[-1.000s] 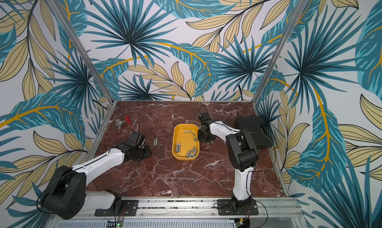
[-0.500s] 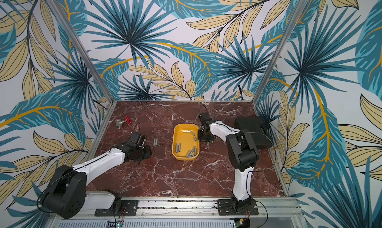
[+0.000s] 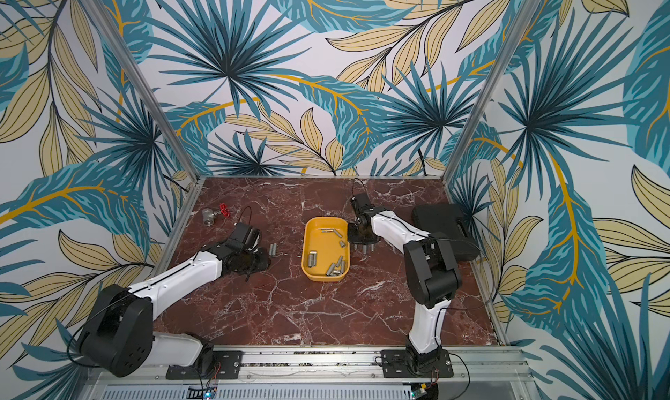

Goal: Take out the socket from the storage box
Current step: Place the socket head at the center of the board, then pick up the socket head from the storage box.

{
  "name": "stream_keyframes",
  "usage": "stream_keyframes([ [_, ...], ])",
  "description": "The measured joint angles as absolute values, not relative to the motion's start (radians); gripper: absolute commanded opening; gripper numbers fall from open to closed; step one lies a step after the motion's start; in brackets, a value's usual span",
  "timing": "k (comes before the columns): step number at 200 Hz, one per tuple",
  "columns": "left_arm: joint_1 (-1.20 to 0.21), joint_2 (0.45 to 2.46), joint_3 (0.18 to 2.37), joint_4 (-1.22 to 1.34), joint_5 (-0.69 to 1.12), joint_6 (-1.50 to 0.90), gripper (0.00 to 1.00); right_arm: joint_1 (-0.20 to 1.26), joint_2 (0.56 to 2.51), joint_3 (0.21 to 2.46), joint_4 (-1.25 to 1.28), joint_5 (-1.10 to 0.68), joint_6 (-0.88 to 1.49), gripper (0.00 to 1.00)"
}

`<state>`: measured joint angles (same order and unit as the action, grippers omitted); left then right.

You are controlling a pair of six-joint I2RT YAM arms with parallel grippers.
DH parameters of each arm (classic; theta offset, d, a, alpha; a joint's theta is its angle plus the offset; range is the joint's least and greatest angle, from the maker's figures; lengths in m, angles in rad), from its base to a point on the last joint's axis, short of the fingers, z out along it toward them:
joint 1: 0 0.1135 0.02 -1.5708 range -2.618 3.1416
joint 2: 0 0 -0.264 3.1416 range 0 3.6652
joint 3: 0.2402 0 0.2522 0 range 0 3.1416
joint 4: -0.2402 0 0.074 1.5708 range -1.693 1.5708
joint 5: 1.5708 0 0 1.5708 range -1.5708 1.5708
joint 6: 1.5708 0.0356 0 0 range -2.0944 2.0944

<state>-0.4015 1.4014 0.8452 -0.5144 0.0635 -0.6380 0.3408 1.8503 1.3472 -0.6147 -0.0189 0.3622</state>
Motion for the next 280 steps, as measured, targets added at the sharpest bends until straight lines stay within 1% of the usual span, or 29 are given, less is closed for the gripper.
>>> stream_keyframes([
  [24,-0.456,1.457,0.971,-0.52,0.059,-0.615,0.36,0.341,1.777,1.356,-0.622,-0.019,0.362,0.21],
  [54,-0.532,1.61,1.171,-0.546,0.06,-0.569,0.4,0.338,1.699,1.345,-0.625,-0.021,0.367,0.21],
  [88,-0.608,1.793,1.368,-0.571,0.07,-0.524,0.42,0.324,1.603,1.26,-0.619,-0.027,0.382,0.21],
  [133,-0.657,2.001,1.569,-0.583,0.121,-0.461,0.44,0.295,1.52,1.137,-0.609,-0.027,0.407,0.21],
  [194,-0.666,2.202,1.71,-0.603,0.197,-0.381,0.48,0.282,1.461,1.041,-0.603,-0.027,0.434,0.21],
  [261,-0.673,2.256,1.755,-0.564,0.267,-0.363,0.49,0.28,1.46,1.039,-0.599,-0.031,0.442,0.21],
  [280,-0.677,2.263,1.757,-0.549,0.287,-0.362,0.49,0.28,1.46,1.039,-0.599,-0.031,0.442,0.23],
])
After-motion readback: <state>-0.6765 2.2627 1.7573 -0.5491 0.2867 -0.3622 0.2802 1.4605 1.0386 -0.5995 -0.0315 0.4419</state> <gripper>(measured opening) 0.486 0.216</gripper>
